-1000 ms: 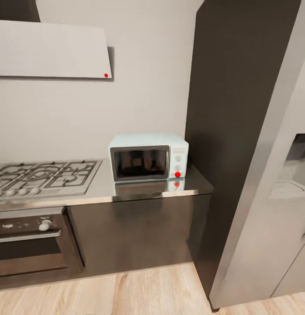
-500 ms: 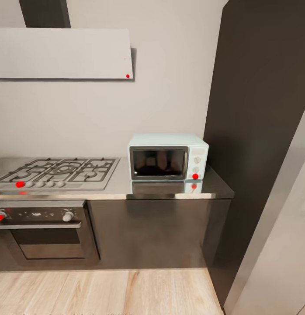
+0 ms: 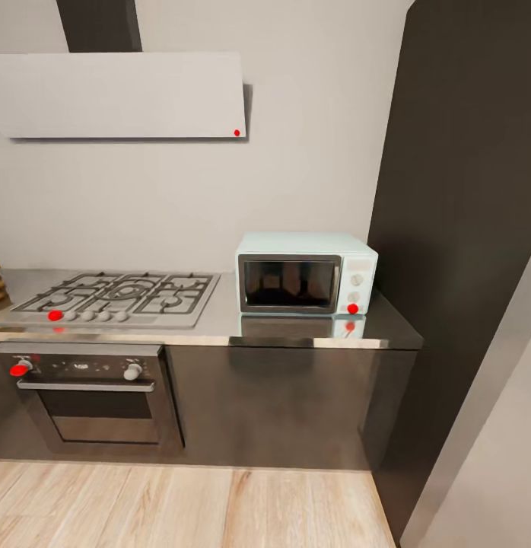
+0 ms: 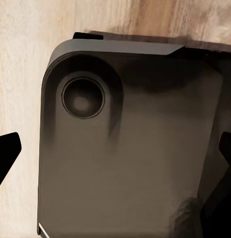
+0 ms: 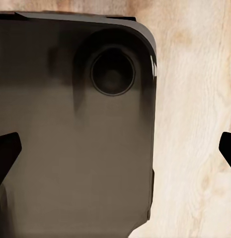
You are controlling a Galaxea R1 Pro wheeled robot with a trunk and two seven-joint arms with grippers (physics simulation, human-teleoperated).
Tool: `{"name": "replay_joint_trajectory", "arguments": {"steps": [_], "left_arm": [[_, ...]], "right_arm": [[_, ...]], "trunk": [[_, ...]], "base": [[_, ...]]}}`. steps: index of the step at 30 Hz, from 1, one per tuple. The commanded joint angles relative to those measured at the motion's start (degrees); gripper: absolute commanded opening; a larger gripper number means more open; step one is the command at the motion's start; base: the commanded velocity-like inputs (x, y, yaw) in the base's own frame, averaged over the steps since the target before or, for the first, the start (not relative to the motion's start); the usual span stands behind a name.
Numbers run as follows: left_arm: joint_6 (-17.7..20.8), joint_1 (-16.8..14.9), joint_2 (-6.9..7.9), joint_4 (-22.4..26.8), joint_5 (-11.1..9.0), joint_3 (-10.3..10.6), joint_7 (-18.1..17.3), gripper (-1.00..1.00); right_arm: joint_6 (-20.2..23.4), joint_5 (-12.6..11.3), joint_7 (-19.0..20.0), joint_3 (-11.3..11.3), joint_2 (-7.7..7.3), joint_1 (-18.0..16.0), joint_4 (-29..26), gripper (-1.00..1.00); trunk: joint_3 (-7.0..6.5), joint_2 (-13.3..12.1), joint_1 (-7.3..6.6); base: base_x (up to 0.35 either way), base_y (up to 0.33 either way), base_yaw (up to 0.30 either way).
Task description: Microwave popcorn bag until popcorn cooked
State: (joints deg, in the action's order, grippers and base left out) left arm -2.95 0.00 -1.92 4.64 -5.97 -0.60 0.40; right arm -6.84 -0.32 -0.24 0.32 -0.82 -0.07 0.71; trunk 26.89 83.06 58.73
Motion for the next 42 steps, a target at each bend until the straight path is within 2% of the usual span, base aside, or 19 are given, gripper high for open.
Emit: {"name": "replay_joint_trajectory", "arguments": {"steps": [1,8,33,42], "left_arm": [[-0.1,0.0,-0.02,0.0,-0.5,0.0,0.0,1.0],[0.0,0.0,-0.02,-0.1,-0.6,0.1,-0.3,1.0],[0.0,0.0,-0.02,-0.1,-0.7,0.0,-0.4,1.0],[0.0,0.0,-0.02,-0.1,-0.7,0.0,-0.3,1.0]], "right_arm": [[-0.3,0.0,0.0,0.0,-0.02,0.0,0.1,1.0],[-0.3,0.0,0.0,0.0,-0.06,0.0,0.1,1.0],[-0.3,0.0,0.0,0.1,0.02,0.0,0.1,1.0],[-0.3,0.0,0.0,0.0,-0.06,0.0,0.1,1.0]], "trunk": [[0.04,0.0,0.0],[0.04,0.0,0.0],[0.04,0.0,0.0],[0.04,0.0,0.0]], "base": [[0.0,0.0,0.0],[0.044,0.0,0.0],[0.264,0.0,0.0],[0.03,0.0,0.0]]}}
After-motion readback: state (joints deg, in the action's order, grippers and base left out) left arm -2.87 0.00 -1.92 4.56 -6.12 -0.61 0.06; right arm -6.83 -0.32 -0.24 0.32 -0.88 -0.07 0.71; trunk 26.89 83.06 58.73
